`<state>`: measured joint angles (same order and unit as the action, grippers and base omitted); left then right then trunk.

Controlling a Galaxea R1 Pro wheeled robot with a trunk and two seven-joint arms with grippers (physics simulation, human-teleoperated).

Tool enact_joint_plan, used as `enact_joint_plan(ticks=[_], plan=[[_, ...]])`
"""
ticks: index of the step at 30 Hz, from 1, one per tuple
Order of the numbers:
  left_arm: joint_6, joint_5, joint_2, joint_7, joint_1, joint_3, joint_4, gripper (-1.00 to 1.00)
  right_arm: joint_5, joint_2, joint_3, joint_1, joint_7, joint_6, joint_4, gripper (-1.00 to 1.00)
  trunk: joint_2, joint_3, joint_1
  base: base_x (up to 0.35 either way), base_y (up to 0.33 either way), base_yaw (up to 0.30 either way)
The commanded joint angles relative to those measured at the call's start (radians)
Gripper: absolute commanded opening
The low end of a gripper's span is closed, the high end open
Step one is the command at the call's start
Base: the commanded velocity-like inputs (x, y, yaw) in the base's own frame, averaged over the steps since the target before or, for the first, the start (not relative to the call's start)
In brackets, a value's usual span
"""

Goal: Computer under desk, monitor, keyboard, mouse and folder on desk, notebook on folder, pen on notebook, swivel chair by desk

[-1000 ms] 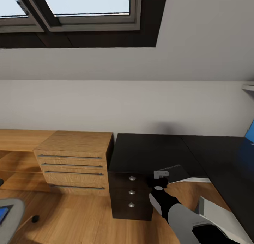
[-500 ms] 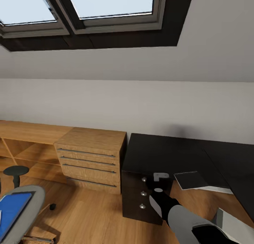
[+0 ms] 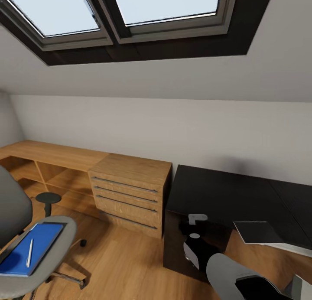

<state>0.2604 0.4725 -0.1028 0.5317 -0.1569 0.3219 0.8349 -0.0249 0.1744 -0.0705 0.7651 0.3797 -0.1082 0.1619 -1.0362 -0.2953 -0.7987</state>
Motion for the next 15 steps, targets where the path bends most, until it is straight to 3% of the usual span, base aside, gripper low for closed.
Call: enact_joint_plan(ticks=[1,15], plan=[[0.006,0.011,-0.002,0.005,0.0,0.006,0.001,1.0,-0.003,0.0,-0.007,0.001,0.007,-0.007,-0.006,1.0,-0.001,-0.001,0.0,0.0,0.0,0.275],[0.008,0.009,0.0,0.005,0.0,0.007,-0.041,1.0,-0.031,0.0,-0.008,0.0,0.007,-0.05,-0.046,1.0,-0.001,-0.001,0.0,0.0,0.0,0.276]])
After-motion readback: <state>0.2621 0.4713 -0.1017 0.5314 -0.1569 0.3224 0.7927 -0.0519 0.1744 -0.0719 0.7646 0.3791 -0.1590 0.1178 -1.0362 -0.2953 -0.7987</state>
